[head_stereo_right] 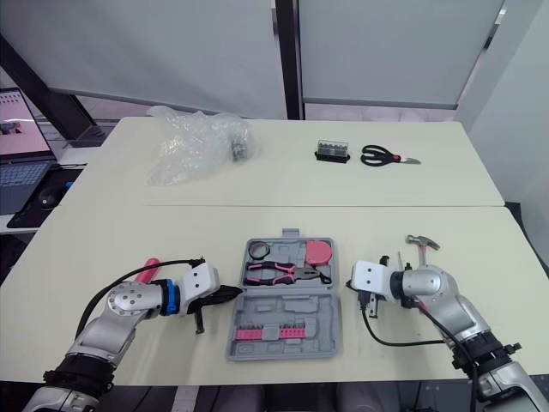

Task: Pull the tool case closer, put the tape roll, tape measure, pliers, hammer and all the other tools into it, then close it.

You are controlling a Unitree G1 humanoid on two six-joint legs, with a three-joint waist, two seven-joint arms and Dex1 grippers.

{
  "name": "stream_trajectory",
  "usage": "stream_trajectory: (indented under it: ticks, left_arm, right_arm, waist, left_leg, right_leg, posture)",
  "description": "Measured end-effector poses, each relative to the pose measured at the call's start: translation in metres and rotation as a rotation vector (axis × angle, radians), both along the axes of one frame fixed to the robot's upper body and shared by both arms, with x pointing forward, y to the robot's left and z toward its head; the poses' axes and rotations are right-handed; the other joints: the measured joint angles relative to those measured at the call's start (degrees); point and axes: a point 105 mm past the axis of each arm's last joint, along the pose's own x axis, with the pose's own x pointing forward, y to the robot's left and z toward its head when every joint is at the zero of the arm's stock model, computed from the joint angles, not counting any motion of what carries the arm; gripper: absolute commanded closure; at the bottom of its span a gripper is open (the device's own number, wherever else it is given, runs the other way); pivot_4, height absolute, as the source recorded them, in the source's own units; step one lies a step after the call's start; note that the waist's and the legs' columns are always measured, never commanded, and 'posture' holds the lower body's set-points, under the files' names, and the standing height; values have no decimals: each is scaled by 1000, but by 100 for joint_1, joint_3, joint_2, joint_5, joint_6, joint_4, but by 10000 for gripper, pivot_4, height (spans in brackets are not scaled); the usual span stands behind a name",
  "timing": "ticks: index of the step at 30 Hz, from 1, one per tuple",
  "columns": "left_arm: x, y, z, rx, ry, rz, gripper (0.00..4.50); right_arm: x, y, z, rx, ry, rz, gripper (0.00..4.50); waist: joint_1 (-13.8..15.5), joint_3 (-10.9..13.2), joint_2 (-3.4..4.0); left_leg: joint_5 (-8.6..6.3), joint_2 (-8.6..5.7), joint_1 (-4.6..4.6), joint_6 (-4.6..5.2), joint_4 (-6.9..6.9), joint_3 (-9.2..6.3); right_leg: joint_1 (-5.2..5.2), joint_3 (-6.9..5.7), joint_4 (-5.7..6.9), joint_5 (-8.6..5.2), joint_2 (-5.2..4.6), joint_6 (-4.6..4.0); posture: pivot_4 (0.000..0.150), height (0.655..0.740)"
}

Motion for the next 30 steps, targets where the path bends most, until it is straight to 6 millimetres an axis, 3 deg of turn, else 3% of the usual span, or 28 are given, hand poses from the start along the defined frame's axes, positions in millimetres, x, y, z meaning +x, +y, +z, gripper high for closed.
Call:
stream_trajectory:
  ticks: [3, 8, 12, 18, 19, 25, 30]
  left_arm:
    - [-7, 19, 16, -38, -14, 59, 44754]
    - [-23, 69, 65, -122, -86, 240, 33030]
    - [-53, 125, 77, -158, -58, 460, 20278]
    - [-107, 200, 64, -162, 51, 777, 2204]
    - [-112, 204, 61, -163, 64, 798, 0]
    - [-122, 202, 53, -183, 130, 813, 0]
    - [-119, 200, 54, -187, 133, 810, 0]
  right_arm:
    - [-5, -9, 14, 43, -19, -24, 45000]
    - [-12, -46, 44, 102, -40, -156, 45000]
    - [-21, -98, 56, 51, -24, -304, 36549]
    - [-42, -166, 59, -48, 66, -473, 21790]
    - [-44, -172, 60, -59, 77, -488, 18754]
    - [-59, -183, 59, -76, 193, -503, 754]
    - [-57, -182, 62, -56, 202, -515, 290]
  waist:
    - [6, 4, -4]
    - [28, 6, -3]
    - [27, 6, -4]
    - [23, 7, -5]
    - [22, 7, -5]
    - [36, 6, -10]
    - [32, 6, -10]
  left_leg:
    - [0, 1, -13, 0, -4, -2]
    - [0, 0, -35, 0, -2, -2]
    - [0, 0, -34, 0, -5, 2]
    - [0, 0, -30, 0, -14, 10]
    - [0, 0, -30, 0, -15, 11]
    - [0, 2, -31, 0, -18, 11]
    - [0, 2, -31, 0, -22, 14]
  right_leg:
    - [-8, -4, -5, 0, -3, 0]
    - [-29, -4, -4, 0, -8, 0]
    - [-31, -3, -9, -1, -10, -1]
    - [-35, 1, -14, -6, -11, -7]
    - [-35, 1, -16, -6, -11, -7]
    - [-36, 1, -18, -8, -11, -9]
    - [-38, 3, -20, -8, -11, -9]
  posture:
    - [1500, 7400]
    - [1500, 7400]
    - [1500, 7400]
    - [1500, 7400]
    - [1500, 7400]
    - [1500, 7400]
    - [1500, 7400]
